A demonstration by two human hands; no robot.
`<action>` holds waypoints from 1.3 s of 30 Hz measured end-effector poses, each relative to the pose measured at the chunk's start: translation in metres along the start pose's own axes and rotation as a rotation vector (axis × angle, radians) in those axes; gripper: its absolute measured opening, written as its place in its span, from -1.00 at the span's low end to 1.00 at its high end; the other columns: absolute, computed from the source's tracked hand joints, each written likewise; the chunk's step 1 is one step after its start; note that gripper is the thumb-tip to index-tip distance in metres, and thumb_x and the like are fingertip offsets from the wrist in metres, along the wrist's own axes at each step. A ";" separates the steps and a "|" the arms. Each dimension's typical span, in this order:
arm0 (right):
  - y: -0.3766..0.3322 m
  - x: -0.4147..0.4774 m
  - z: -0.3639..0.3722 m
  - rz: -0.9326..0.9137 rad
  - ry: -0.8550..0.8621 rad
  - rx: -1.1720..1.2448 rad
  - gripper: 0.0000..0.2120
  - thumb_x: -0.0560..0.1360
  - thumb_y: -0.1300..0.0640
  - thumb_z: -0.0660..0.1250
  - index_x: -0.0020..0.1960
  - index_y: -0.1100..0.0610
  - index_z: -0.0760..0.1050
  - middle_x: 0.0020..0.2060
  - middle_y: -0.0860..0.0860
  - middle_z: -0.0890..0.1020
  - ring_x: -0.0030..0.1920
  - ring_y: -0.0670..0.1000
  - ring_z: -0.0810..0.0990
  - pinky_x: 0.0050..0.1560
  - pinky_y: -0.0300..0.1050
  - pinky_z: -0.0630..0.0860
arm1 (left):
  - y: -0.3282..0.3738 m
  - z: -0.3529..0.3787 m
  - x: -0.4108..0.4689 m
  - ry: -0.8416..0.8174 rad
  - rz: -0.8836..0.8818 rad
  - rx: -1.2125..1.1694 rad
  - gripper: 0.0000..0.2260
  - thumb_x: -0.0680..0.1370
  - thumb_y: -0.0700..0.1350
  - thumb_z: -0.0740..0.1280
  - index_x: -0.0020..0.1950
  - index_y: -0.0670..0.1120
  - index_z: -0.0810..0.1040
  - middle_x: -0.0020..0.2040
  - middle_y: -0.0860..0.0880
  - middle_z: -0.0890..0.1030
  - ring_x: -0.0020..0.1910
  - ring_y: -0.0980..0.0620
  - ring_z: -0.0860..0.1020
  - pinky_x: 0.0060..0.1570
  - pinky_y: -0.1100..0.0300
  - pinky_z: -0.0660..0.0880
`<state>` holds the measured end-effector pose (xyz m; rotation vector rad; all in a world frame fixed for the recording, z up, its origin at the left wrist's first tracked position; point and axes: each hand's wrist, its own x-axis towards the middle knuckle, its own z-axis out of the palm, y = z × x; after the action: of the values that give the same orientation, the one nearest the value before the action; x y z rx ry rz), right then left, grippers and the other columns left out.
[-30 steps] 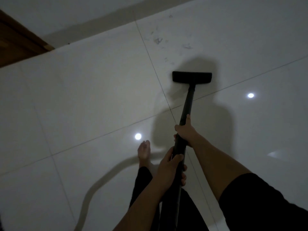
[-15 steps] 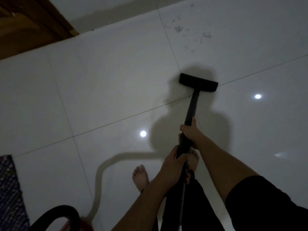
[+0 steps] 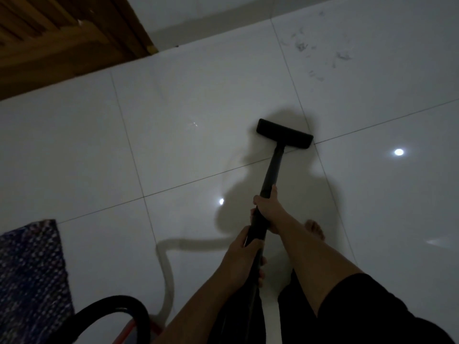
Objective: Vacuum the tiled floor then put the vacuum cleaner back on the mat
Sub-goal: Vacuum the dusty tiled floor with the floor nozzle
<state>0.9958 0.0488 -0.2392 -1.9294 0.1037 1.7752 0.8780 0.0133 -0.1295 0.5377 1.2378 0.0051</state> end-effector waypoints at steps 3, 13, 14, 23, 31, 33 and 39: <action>-0.004 0.003 0.004 -0.002 -0.011 -0.001 -0.22 0.59 0.29 0.18 0.56 -0.15 -0.21 -0.19 0.16 0.46 -0.35 0.04 0.49 -0.33 -0.06 0.51 | 0.005 -0.003 0.001 0.005 -0.005 -0.011 -0.69 0.61 -0.16 0.16 0.35 0.02 0.37 -0.34 -0.13 0.46 -0.55 0.04 0.42 -0.55 0.26 0.40; -0.061 0.037 -0.042 -0.022 -0.020 -0.007 -0.25 0.60 0.27 0.16 0.56 -0.18 -0.20 -0.18 0.15 0.46 -0.35 0.04 0.49 -0.35 -0.04 0.50 | 0.047 0.046 0.048 0.014 -0.015 -0.032 -0.68 0.62 -0.15 0.15 0.36 0.09 0.34 -0.32 -0.10 0.46 -0.53 0.06 0.43 -0.53 0.24 0.42; -0.067 0.040 -0.049 -0.023 -0.017 -0.012 -0.25 0.61 0.26 0.17 0.56 -0.18 -0.19 -0.19 0.15 0.47 -0.35 0.04 0.49 -0.35 -0.03 0.50 | 0.052 0.054 0.052 0.014 -0.008 -0.024 -0.68 0.62 -0.15 0.15 0.36 0.08 0.34 -0.32 -0.10 0.45 -0.53 0.06 0.43 -0.54 0.24 0.42; -0.124 0.067 -0.120 -0.025 0.006 -0.056 -0.24 0.60 0.26 0.17 0.56 -0.18 -0.20 -0.11 0.17 0.48 -0.33 0.03 0.51 -0.34 -0.06 0.52 | 0.103 0.120 0.094 -0.022 0.015 -0.015 -0.80 0.62 -0.19 0.14 0.11 0.09 0.42 -0.35 -0.07 0.45 -0.55 0.07 0.40 -0.57 0.28 0.41; -0.167 0.086 -0.164 -0.038 0.021 -0.080 -0.23 0.59 0.27 0.17 0.55 -0.19 -0.21 -0.05 0.19 0.48 -0.34 0.04 0.51 -0.30 -0.04 0.54 | 0.130 0.160 0.129 -0.020 0.012 -0.075 -0.67 0.63 -0.18 0.15 0.38 0.01 0.34 -0.33 -0.10 0.44 -0.53 0.04 0.41 -0.54 0.25 0.41; -0.174 0.090 -0.174 -0.037 0.018 -0.096 -0.22 0.59 0.27 0.17 0.55 -0.19 -0.22 -0.01 0.20 0.48 -0.32 0.04 0.52 -0.28 -0.04 0.55 | 0.134 0.170 0.136 -0.025 0.015 -0.078 -0.67 0.63 -0.18 0.15 0.39 0.01 0.33 -0.32 -0.10 0.44 -0.55 0.06 0.41 -0.56 0.25 0.41; -0.192 0.101 -0.201 -0.057 0.033 -0.114 -0.21 0.59 0.28 0.18 0.56 -0.18 -0.23 -0.09 0.16 0.49 -0.34 0.04 0.52 -0.32 -0.05 0.54 | 0.147 0.193 0.154 -0.041 0.029 -0.121 -0.66 0.63 -0.20 0.13 0.39 0.03 0.33 -0.33 -0.14 0.42 -0.56 0.05 0.40 -0.56 0.26 0.39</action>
<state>1.2679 0.1606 -0.2722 -2.0206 -0.0419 1.7467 1.1455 0.1123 -0.1671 0.4483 1.1815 0.0924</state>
